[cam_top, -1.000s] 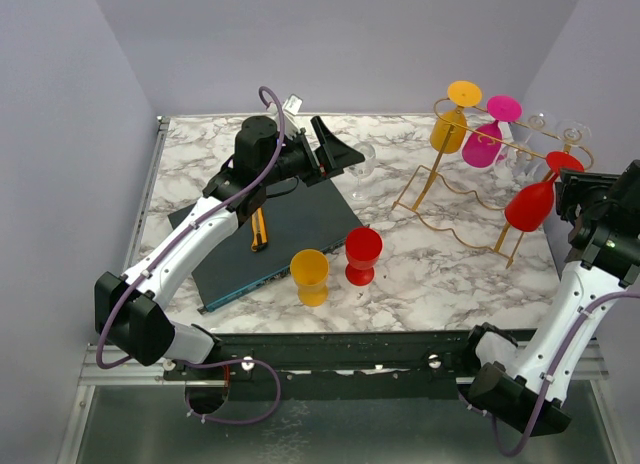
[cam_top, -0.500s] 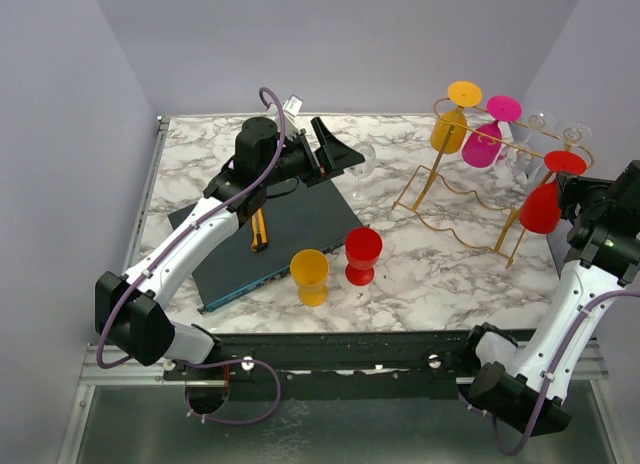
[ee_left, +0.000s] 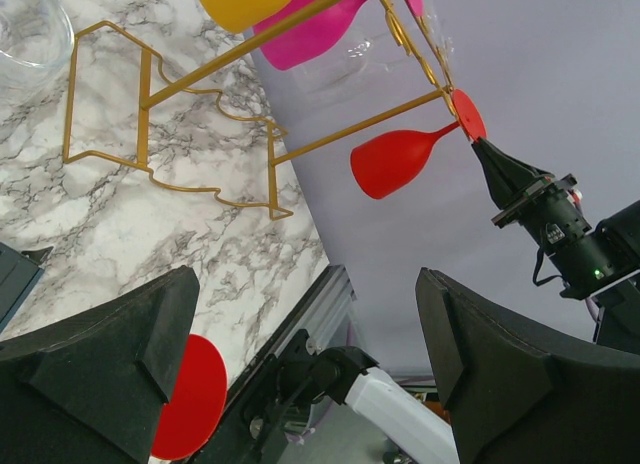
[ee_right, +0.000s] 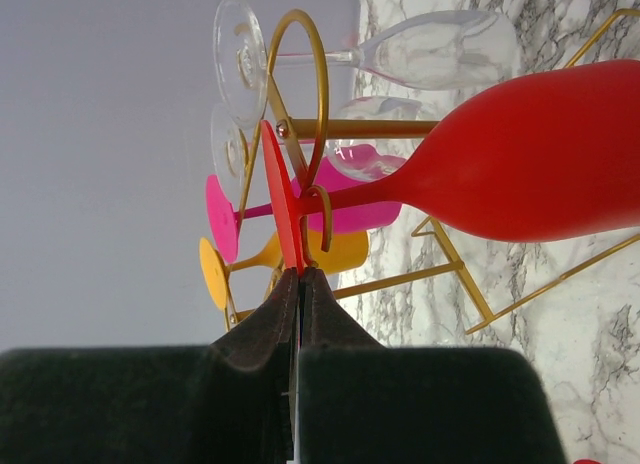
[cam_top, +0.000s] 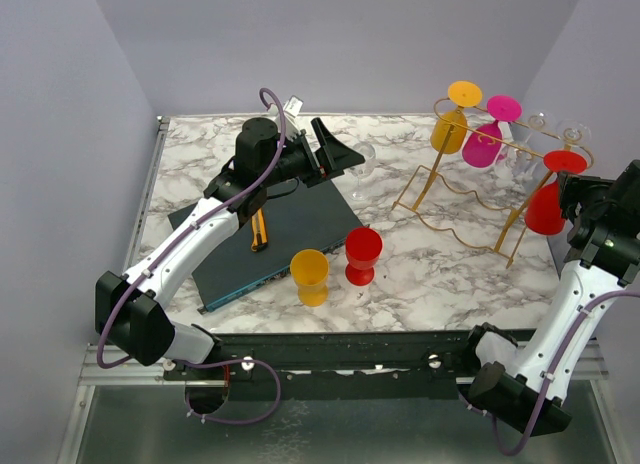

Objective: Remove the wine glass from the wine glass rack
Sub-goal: Pick up the wine glass from the wine rack.

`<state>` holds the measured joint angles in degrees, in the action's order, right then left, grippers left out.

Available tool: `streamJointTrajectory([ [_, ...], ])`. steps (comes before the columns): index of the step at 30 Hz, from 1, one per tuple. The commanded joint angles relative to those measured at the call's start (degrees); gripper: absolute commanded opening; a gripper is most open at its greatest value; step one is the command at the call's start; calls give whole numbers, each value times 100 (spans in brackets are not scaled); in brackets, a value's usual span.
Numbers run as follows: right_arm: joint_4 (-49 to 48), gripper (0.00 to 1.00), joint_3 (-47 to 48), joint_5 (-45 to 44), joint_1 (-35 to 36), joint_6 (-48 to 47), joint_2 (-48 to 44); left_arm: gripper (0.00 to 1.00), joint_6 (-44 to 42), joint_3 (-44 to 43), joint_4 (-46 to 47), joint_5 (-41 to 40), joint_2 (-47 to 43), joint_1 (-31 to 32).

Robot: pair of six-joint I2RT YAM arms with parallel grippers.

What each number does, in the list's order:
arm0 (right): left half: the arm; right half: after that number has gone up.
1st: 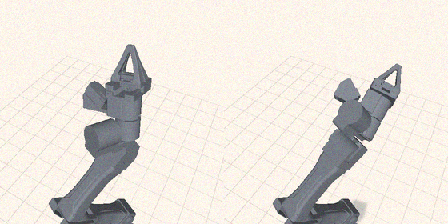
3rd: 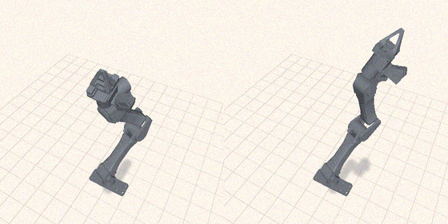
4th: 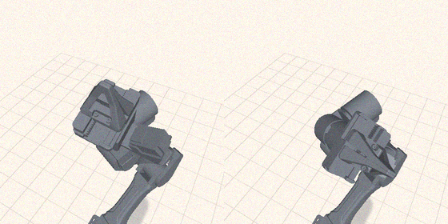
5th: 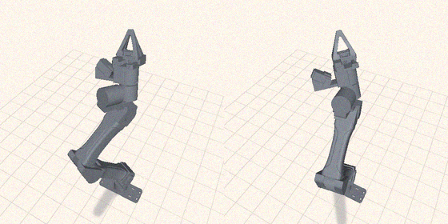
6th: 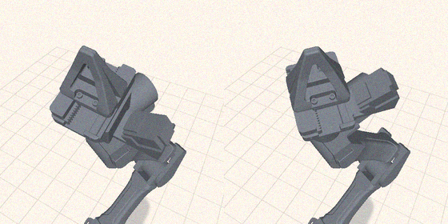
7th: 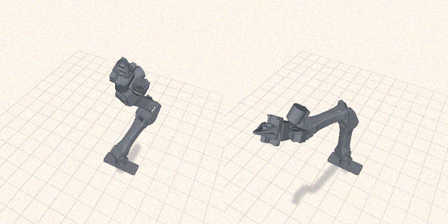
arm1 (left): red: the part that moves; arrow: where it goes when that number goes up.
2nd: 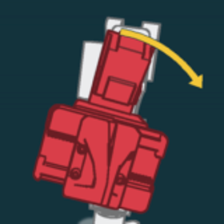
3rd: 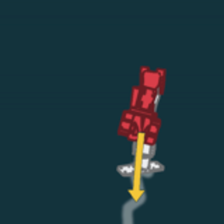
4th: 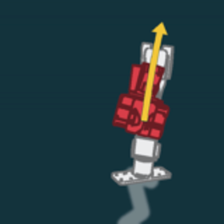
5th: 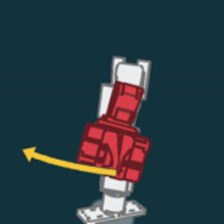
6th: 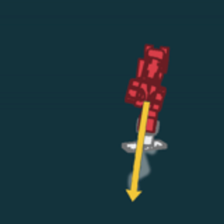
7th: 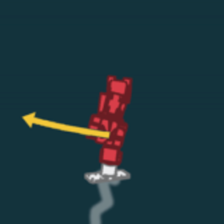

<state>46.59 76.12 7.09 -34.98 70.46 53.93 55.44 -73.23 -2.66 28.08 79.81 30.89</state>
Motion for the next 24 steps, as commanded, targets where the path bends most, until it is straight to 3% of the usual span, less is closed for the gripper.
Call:
streamJointTrajectory([
  [1, 109, 0, 214, -186, -18, -19, -111, 99, -65, 33, 141, 172, -68, 22],
  [12, 281, 0, 286, -215, -17, -136, -340, 99, -62, 11, 140, 198, -61, 13],
  [24, 87, 0, 106, 601, -22, -270, -227, 99, -75, 52, 142, 163, -90, 20],
])
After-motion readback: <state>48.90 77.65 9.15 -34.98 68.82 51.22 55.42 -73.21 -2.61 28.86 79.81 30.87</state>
